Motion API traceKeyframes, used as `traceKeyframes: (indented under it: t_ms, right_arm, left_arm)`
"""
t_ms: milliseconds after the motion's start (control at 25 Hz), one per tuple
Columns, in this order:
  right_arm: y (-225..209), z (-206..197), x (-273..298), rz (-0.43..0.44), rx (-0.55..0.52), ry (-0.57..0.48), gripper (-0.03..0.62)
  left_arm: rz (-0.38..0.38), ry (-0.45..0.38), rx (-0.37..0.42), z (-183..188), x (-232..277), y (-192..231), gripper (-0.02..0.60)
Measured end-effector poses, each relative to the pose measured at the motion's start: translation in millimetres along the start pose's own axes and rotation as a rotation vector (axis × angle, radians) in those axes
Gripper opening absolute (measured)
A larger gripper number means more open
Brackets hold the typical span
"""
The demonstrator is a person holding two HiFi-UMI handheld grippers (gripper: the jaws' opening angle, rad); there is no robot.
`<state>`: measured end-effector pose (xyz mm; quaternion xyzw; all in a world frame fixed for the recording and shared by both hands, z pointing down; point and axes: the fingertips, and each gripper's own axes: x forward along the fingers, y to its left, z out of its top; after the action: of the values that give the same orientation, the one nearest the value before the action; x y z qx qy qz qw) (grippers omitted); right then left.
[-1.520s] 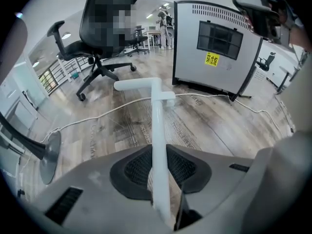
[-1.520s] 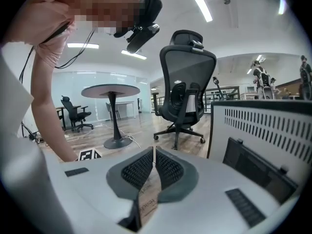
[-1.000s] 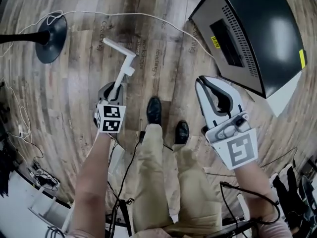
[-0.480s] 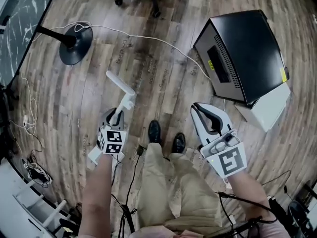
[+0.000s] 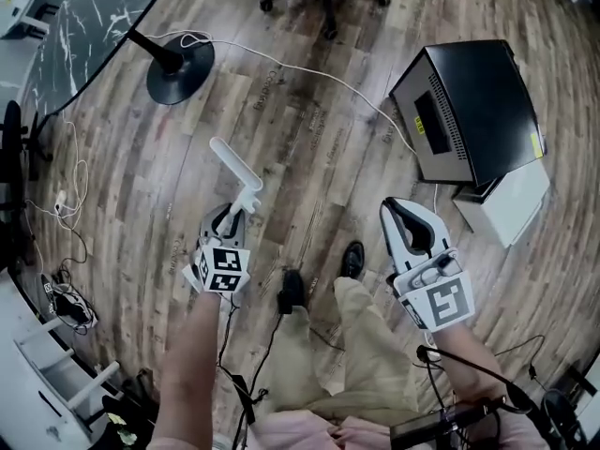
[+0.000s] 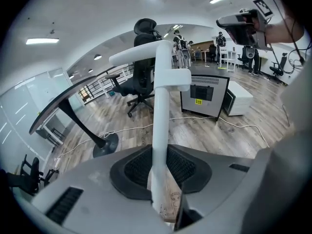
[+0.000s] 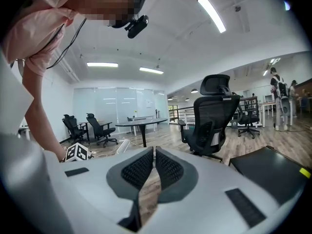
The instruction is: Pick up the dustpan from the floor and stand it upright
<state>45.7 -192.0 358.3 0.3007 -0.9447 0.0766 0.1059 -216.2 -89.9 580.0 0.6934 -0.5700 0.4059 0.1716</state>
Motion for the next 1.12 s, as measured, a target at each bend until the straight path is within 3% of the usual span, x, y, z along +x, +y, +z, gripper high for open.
traceKeyframes:
  t_ms: [640,1120]
  right_arm:
    - [136.4,64.5,-20.6,-0.061,-0.018,-0.056,0.014]
    - [184.7,78.6,-77.7,-0.075,-0.001,-0.068,0.014]
  left_arm:
    - [0.023,-0.101,-0.054,-59.1,-123.9,31.7,0.089]
    - [0.070,-0.104,-0.073,-105.1,-189.4,45.7,0.088]
